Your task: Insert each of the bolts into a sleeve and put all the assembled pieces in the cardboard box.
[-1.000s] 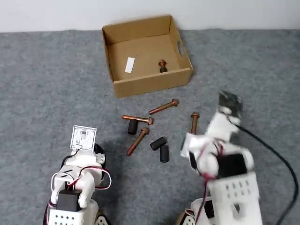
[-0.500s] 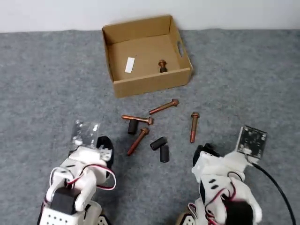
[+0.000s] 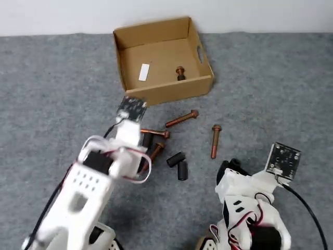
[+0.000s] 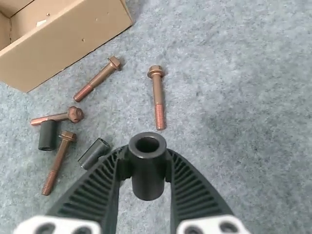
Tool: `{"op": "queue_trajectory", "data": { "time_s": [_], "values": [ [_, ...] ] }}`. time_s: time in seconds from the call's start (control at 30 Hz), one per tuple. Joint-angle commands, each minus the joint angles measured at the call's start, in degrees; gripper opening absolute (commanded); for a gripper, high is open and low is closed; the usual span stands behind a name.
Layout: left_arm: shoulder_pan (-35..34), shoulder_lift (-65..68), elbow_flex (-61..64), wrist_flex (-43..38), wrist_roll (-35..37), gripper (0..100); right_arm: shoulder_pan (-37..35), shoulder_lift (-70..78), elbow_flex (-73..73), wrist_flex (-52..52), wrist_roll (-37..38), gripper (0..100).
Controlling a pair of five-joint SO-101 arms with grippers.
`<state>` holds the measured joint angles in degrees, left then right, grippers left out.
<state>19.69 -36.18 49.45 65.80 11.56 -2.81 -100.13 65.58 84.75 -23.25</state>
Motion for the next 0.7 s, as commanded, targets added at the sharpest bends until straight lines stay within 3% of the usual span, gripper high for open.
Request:
{"op": "queue_trajectory", "data": {
  "time_s": [0.0, 0.13, 0.33, 0.67],
  "values": [
    [0.2, 12.7, -9.5, -0.8, 0.1, 1, 0.1, -0.2, -0.4, 0.0, 0.5, 0.8],
    [0.4, 25.0, -17.8, -0.6, -3.8, 2, 0.1, -0.2, -0.4, 0.0, 0.5, 0.8],
    [1.4, 36.8, -26.5, 0.7, -4.8, 15, 0.1, -0.3, -0.4, 0.0, 0.5, 0.8],
    [1.6, 48.5, -37.2, 7.2, -5.1, 15, 0.1, -0.3, -0.4, 0.0, 0.4, 0.8]
  ]
}}
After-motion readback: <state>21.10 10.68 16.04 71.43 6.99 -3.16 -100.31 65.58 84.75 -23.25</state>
